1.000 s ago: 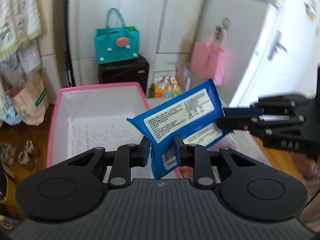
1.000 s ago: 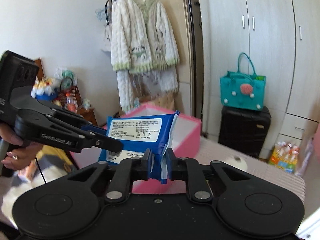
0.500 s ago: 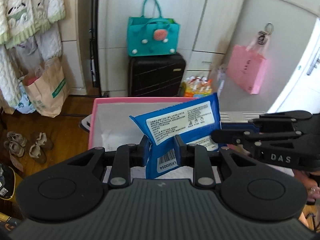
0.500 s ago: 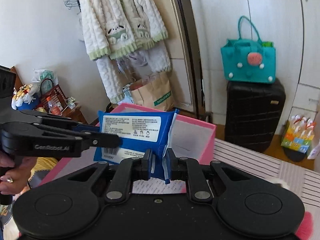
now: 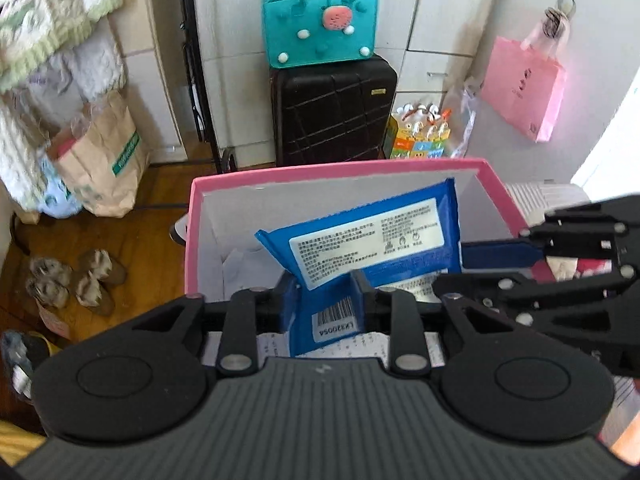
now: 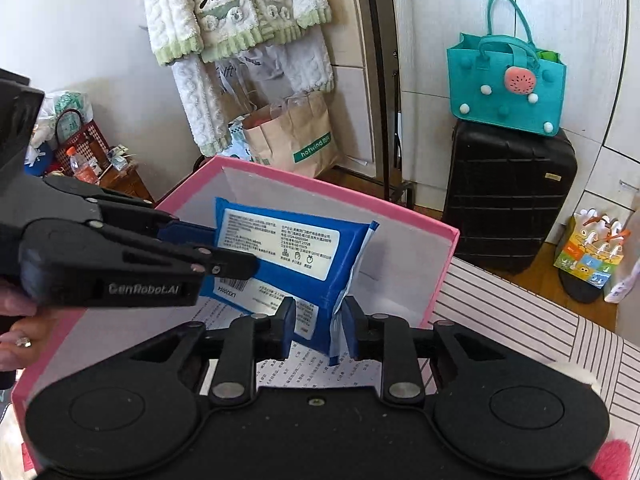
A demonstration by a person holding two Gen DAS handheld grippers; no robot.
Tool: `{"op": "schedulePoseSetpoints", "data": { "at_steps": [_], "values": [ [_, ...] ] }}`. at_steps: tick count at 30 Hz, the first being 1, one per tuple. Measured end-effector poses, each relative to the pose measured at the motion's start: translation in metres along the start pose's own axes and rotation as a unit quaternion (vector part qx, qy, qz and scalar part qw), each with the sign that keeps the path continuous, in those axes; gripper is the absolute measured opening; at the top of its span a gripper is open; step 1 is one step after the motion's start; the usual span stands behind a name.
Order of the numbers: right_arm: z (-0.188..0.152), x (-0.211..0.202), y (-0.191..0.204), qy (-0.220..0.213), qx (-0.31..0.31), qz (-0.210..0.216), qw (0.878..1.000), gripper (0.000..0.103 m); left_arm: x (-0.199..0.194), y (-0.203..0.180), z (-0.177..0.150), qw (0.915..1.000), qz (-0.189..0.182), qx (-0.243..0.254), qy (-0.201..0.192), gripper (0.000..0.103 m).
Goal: Organize soft objects
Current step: 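Lift the blue wipes pack with the left tool and drop it into the pink box, then withdraw the left tool and reach toward the orange sponge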
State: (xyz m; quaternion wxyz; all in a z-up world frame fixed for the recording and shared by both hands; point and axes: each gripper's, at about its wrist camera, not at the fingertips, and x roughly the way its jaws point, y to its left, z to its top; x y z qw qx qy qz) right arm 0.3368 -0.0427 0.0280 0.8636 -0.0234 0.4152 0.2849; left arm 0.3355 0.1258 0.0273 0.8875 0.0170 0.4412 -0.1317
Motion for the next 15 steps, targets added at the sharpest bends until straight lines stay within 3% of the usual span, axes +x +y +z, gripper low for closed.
{"op": "schedulePoseSetpoints", "data": {
  "at_steps": [3,6,10,15],
  "values": [
    [-0.001,-0.011,-0.006,-0.011,0.005,0.015,1.0,0.035,-0.001,0.003,0.0,0.9999,-0.004,-0.014,-0.004,0.043],
    [-0.007,-0.031,-0.017,-0.032,0.031,0.076,0.996,0.035,-0.012,-0.006,-0.006,0.9993,0.024,0.01,-0.027,0.045],
    [-0.015,-0.048,-0.012,-0.047,0.017,0.038,0.998,0.035,-0.023,-0.014,-0.012,0.9977,0.048,0.018,-0.044,0.046],
    [-0.026,-0.074,-0.016,-0.044,0.016,0.049,0.998,0.035,-0.047,-0.02,-0.017,0.9986,0.031,0.004,-0.043,0.046]
  ]
}}
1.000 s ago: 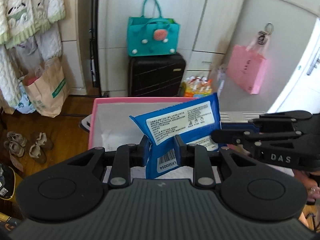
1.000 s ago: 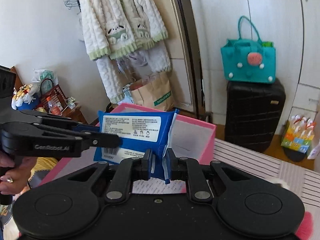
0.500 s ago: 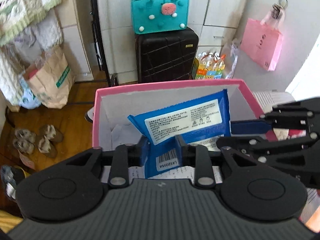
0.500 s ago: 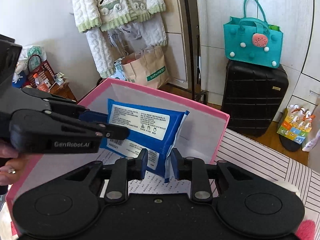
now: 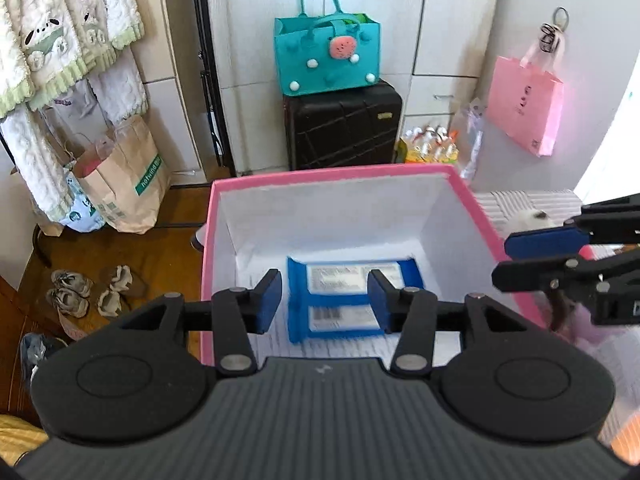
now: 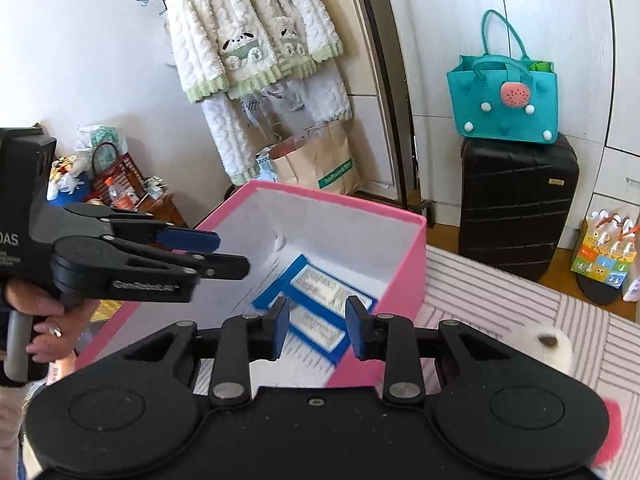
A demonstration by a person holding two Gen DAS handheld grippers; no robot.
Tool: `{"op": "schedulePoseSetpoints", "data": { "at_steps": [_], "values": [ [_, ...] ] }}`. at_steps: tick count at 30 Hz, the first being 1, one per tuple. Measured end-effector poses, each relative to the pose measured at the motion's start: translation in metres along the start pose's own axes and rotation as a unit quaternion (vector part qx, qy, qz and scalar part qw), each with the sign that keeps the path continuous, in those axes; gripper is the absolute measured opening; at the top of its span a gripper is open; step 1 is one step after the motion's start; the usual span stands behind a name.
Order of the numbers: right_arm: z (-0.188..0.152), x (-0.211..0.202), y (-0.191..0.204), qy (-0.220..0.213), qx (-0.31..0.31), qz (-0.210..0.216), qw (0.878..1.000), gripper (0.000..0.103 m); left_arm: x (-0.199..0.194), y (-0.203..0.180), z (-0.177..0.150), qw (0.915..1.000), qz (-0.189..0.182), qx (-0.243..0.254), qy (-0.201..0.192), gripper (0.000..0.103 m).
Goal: Organize soft objects
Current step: 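Withdraw the left tool and reach toward the orange sponge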
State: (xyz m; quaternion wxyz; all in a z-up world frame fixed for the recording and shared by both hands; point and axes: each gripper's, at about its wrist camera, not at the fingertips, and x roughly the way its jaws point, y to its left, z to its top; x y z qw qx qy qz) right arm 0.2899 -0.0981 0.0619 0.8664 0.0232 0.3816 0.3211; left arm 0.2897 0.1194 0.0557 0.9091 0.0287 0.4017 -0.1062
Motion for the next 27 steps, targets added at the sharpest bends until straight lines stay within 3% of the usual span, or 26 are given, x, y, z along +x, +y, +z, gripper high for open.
{"op": "schedulePoseSetpoints", "data": {
  "at_steps": [7,11,21,24,27],
  "values": [
    [-0.009,-0.048,0.01,0.004,-0.023,0.024,0.999,0.036,-0.049,-0.012,-0.004,0.9987,-0.039,-0.018,0.029,0.053],
    [-0.018,-0.076,0.013,0.004,-0.031,0.037,0.999,0.038,-0.085,-0.031,-0.015,0.9996,-0.027,0.009,0.007,0.055],
    [-0.06,-0.142,0.014,-0.024,-0.058,0.022,0.998,0.045,-0.143,-0.076,-0.044,0.9939,-0.077,0.069,-0.038,0.059],
    [-0.078,-0.155,0.011,-0.034,-0.058,0.011,0.998,0.046,-0.152,-0.081,-0.058,0.9893,-0.108,0.071,-0.068,0.061],
    [-0.095,-0.165,0.009,-0.037,-0.058,0.002,0.998,0.046,-0.157,-0.087,-0.072,0.9872,-0.108,0.068,-0.095,0.061]
  ]
}}
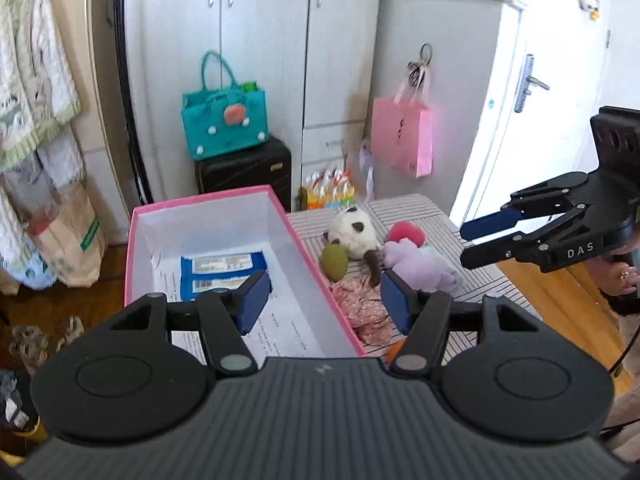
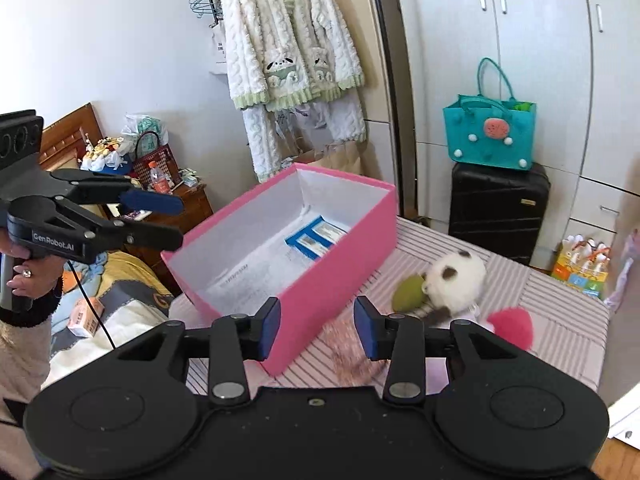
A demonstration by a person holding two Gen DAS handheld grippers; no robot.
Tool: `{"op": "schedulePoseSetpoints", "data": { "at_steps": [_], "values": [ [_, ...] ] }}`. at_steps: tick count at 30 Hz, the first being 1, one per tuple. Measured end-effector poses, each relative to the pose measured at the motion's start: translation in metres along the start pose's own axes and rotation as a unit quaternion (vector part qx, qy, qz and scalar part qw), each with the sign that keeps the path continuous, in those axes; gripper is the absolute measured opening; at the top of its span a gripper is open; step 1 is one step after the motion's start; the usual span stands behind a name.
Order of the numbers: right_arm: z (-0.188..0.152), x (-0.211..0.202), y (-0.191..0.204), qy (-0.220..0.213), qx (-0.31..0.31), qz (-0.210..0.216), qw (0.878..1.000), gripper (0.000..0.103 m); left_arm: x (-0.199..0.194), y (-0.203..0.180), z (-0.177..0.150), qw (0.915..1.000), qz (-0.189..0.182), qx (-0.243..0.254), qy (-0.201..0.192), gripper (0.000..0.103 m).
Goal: Organize soft objects
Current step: 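Withdraw the left tool and reach toward the orange sponge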
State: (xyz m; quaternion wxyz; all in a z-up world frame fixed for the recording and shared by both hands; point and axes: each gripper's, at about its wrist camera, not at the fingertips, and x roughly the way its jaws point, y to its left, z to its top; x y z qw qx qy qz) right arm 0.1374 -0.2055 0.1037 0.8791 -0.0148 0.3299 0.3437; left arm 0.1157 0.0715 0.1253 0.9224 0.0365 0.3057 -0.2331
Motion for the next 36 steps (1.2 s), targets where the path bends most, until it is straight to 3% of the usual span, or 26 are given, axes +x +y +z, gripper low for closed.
{"op": "schedulePoseSetpoints", "data": {
  "at_steps": [10,17,25,30,32,36],
  "values": [
    [-0.047,-0.019,-0.016,0.002,0.022,-0.015,1.0,0.05,0.006,-0.049,-0.037,0.9991,-0.033,0.02,-0.017,0.063],
    [-0.074,-0.01,-0.036,0.017,0.042,-0.023,0.999,0.054,0.025,-0.071,-0.065,0.9992,-0.016,0.016,-0.033,0.064],
    [-0.085,0.005,-0.053,0.027,0.047,-0.032,0.998,0.056,0.062,-0.097,-0.086,0.9985,-0.055,0.007,-0.001,0.064],
    [-0.089,0.011,-0.06,0.027,0.044,-0.03,0.998,0.056,0.084,-0.103,-0.1,0.9962,-0.083,-0.024,0.013,0.064],
    [-0.09,0.015,-0.062,0.028,0.041,-0.03,0.998,0.057,0.093,-0.11,-0.103,0.9973,-0.069,-0.013,0.021,0.064],
    [-0.092,0.024,-0.063,0.034,0.026,-0.04,0.998,0.057,0.117,-0.125,-0.11,0.9996,0.0,0.016,0.025,0.065]
  ]
}}
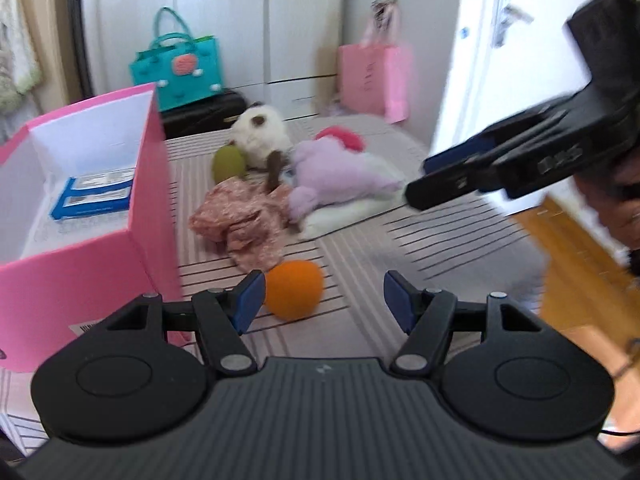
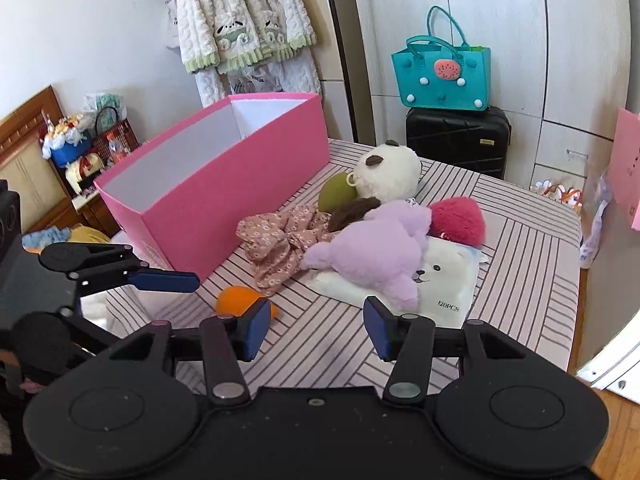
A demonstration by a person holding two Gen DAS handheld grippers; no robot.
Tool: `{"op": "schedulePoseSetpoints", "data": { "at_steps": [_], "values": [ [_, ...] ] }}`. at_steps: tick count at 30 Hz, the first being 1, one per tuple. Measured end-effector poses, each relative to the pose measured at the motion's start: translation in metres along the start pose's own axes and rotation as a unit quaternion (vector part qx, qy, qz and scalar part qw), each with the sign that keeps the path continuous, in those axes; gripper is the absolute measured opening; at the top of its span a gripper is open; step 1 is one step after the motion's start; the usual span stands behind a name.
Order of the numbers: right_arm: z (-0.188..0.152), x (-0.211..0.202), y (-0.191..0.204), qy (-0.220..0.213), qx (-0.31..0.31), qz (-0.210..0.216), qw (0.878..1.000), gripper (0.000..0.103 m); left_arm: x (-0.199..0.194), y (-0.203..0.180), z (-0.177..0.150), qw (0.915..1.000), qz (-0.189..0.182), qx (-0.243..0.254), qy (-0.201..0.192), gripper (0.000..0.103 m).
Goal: Organize soft objects
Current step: 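Withdraw the left tool and reach toward the orange sponge, then grasp the orange sponge with the left tool while the right tool grasps the green sponge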
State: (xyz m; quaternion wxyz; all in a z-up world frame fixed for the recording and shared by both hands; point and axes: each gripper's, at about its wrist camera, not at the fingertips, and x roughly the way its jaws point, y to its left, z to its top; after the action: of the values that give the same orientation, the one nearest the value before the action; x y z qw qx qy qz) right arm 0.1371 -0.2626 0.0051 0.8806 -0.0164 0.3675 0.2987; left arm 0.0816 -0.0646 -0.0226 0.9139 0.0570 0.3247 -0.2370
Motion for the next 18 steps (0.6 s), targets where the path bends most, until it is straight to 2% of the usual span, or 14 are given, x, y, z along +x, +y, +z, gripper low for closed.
{"op": "schedulePoseSetpoints", "data": {
  "at_steps": [4,7,12,15,18],
  "values": [
    [0.003,0.009,-0.001,0.002,-0.013,0.0,1.0,0.057,0.024,-0.012,-0.006,0.9974,0.058,0.033,0.026,0.065],
    [0.009,0.017,-0.003,0.003,-0.02,0.003,1.0,0.057,0.03,-0.015,-0.006,0.9972,0.054,0.042,0.029,0.069],
    [0.022,0.028,-0.002,-0.002,-0.033,0.008,0.999,0.057,0.04,-0.016,-0.003,0.9957,0.078,0.046,0.02,0.069],
    [0.032,0.034,0.001,-0.011,-0.048,0.012,0.999,0.057,0.047,-0.013,-0.004,0.9951,0.089,0.037,0.021,0.064],
    [0.043,0.041,0.003,-0.018,-0.058,0.022,0.998,0.057,0.052,-0.013,-0.004,0.9933,0.111,0.029,0.015,0.05]
  ]
}}
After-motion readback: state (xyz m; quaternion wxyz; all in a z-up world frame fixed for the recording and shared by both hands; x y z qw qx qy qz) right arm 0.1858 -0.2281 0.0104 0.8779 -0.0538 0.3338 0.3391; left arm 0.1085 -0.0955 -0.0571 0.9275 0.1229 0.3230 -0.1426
